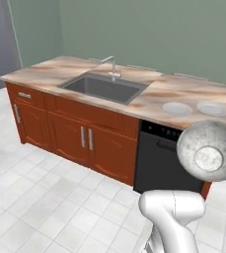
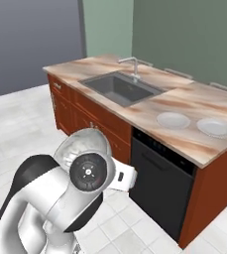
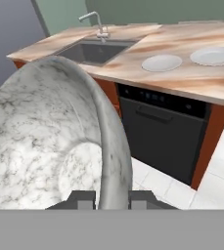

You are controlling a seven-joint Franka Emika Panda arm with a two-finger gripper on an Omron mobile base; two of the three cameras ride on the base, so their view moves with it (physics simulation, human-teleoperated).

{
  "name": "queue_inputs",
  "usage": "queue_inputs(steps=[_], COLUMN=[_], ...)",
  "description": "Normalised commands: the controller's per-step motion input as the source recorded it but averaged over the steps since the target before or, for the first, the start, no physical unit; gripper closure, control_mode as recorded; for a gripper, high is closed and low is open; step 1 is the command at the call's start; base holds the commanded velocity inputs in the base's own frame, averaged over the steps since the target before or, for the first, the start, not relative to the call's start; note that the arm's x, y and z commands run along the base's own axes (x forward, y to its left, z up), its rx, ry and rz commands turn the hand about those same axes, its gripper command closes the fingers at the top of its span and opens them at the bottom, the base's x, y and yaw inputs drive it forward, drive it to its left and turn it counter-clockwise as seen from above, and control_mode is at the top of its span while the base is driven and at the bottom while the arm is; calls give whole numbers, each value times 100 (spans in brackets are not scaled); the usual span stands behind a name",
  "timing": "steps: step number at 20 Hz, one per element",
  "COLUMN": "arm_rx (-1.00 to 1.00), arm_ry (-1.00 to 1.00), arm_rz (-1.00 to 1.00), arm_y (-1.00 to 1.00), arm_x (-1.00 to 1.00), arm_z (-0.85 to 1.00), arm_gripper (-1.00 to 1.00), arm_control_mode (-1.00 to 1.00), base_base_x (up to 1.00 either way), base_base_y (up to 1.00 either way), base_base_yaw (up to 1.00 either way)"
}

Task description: Move the bowls from the cabinet to the plates on the dining table.

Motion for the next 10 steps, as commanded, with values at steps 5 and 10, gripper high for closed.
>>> queue_inputs(steps=[5,10], arm_rx=[0,0], arm_ry=[0,0], arm_rz=[0,0], arm_y=[0,0], arm_x=[0,0], arm_z=[0,0], arm_gripper=[100,100], arm_control_mode=[100,100], base_base_x=[13,8], base_base_y=[-1,0], base_base_yaw=[-35,-32])
